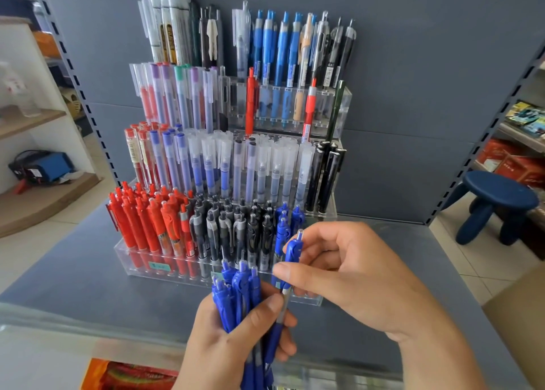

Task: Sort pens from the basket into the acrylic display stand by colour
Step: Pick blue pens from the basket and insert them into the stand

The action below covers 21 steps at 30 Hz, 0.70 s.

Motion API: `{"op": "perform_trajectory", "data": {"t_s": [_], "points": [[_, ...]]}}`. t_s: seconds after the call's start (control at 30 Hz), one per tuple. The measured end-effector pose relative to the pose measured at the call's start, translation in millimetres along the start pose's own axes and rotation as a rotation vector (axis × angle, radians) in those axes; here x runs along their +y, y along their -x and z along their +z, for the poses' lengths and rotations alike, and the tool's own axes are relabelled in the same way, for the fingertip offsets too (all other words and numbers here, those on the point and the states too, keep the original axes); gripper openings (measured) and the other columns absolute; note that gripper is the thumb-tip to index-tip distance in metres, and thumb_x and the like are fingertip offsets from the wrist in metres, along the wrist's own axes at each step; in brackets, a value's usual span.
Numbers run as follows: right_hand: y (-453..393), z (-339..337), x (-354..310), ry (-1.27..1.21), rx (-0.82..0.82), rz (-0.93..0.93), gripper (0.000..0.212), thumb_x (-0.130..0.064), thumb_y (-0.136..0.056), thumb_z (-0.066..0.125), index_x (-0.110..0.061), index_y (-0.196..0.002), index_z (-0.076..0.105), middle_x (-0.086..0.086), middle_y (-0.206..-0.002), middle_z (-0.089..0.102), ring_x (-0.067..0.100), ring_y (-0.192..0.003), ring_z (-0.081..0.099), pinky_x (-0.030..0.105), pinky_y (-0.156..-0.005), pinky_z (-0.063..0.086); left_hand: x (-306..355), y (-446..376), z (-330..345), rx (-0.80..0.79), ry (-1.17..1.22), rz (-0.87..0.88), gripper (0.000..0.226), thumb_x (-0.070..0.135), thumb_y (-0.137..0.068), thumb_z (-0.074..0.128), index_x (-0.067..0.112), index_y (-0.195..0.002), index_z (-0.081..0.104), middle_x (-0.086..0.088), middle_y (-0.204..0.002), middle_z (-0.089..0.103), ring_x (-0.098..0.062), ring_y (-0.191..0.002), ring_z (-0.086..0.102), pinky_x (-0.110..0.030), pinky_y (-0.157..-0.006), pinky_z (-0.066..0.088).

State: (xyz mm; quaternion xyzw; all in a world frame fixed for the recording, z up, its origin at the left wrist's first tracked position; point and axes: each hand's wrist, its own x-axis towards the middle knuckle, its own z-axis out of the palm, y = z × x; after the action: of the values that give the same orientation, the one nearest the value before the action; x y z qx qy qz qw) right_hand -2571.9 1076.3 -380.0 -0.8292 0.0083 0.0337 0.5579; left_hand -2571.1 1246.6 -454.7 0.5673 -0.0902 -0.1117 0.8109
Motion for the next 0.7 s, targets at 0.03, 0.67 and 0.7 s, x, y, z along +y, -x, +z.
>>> {"op": "perform_trajectory", "data": {"t_s": [0.03, 0.67, 0.7], "points": [[0, 0, -1, -0.021, 0.001, 0.021, 0.019, -0.027, -0.076, 0.088, -0.019, -0.087, 0.075, -0.003, -0.075, 0.074, 0.013, -0.066, 0.073, 0.021, -0.062, 0.055, -1, 0, 0, 0.009, -0.011, 0.001, 0.045, 0.033, -0.056, 0.080, -0.006, -0.075, 0.068, -0.032, -0.065, 0.064, -0.039, -0.049, 0.062, -0.032, -0.046, 0.051], [4, -17, 1, -0.309, 0.123, -0.204, 0.033, -0.004, -0.074, 0.084, -0.023, -0.101, 0.081, 0.010, -0.086, 0.078, 0.018, -0.072, 0.070, 0.026, -0.068, 0.057, -11, -4, 2, 0.170, -0.002, 0.003, 0.038, 0.014, -0.056, 0.080, -0.008, -0.080, 0.061, -0.033, -0.076, 0.070, -0.042, -0.056, 0.070, -0.034, -0.046, 0.055], [5, -18, 1, -0.336, 0.144, -0.237, 0.032, -0.009, -0.072, 0.082, -0.023, -0.101, 0.081, 0.010, -0.086, 0.078, 0.017, -0.072, 0.070, 0.025, -0.066, 0.056, -12, -4, 2, 0.182, 0.004, 0.012, 0.035, 0.012, -0.059, 0.077, -0.009, -0.081, 0.059, -0.032, -0.076, 0.070, -0.042, -0.055, 0.070, -0.033, -0.045, 0.055]]}}
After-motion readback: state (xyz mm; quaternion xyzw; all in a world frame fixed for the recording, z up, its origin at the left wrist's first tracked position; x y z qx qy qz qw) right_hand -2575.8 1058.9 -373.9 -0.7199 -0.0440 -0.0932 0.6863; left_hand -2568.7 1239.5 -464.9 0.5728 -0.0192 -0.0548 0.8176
